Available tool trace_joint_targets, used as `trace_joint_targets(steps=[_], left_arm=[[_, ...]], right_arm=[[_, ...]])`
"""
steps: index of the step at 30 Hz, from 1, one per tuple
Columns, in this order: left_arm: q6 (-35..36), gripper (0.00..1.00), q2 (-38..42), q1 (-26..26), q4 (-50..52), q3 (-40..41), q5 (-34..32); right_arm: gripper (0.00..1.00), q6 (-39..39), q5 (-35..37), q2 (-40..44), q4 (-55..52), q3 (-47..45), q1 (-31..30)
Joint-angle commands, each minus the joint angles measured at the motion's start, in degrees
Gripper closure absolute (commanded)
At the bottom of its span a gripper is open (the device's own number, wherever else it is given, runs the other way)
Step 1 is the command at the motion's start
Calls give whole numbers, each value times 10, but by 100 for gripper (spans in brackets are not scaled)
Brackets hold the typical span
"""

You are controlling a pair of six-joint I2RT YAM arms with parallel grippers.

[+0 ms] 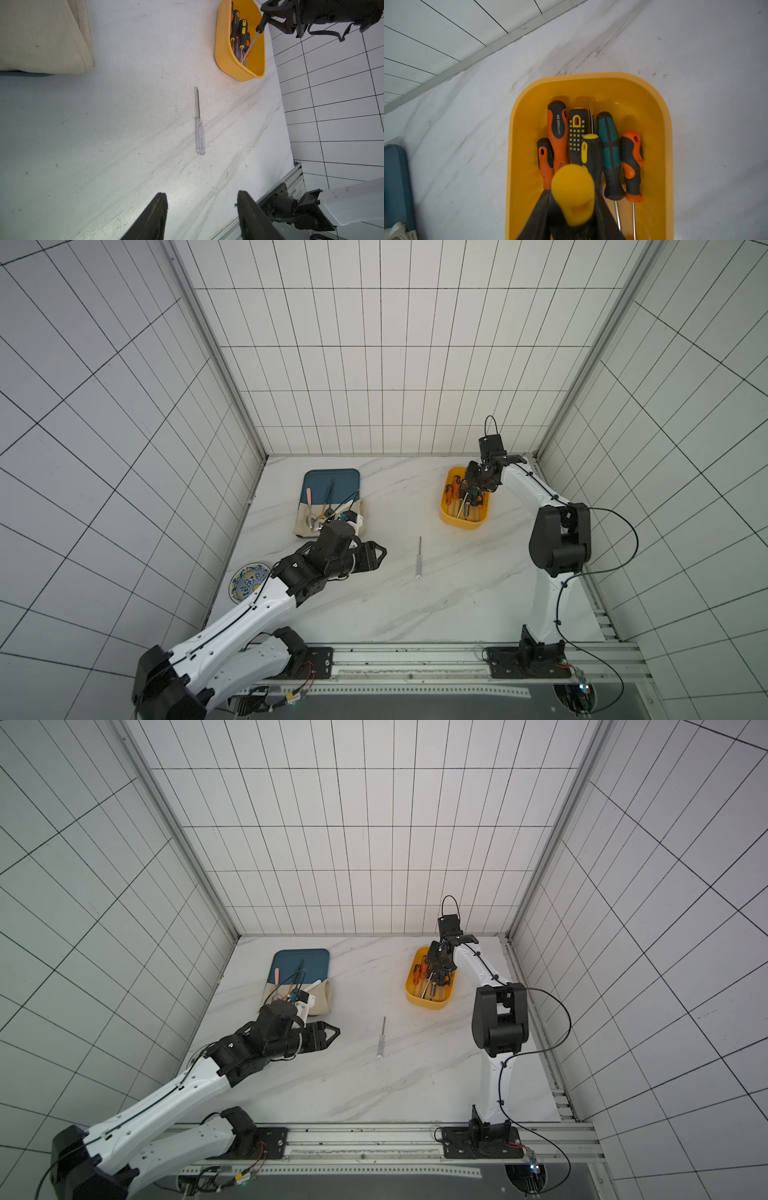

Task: Put the screwdriver on the desktop into the storage box
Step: Place the screwdriver in the storage box.

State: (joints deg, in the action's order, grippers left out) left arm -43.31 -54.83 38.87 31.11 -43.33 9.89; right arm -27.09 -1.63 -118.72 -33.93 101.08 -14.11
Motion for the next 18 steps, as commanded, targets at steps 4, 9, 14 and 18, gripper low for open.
trace_joint_targets(steps=[4, 9, 14, 18], left_arm=[[-4, 42, -3, -3, -1, 8, -9], [-2, 42, -24, -4, 4, 1, 4], [-4, 42, -28, -3, 9, -2, 2], [-3, 42, -29, -3, 11, -3, -2]], right_arm=[[90, 29, 8, -46, -32, 66, 1], [85, 36, 0, -90, -62, 118, 1], [79, 36, 3, -119, -78, 155, 2], [62, 36, 11, -126, -114, 181, 1]])
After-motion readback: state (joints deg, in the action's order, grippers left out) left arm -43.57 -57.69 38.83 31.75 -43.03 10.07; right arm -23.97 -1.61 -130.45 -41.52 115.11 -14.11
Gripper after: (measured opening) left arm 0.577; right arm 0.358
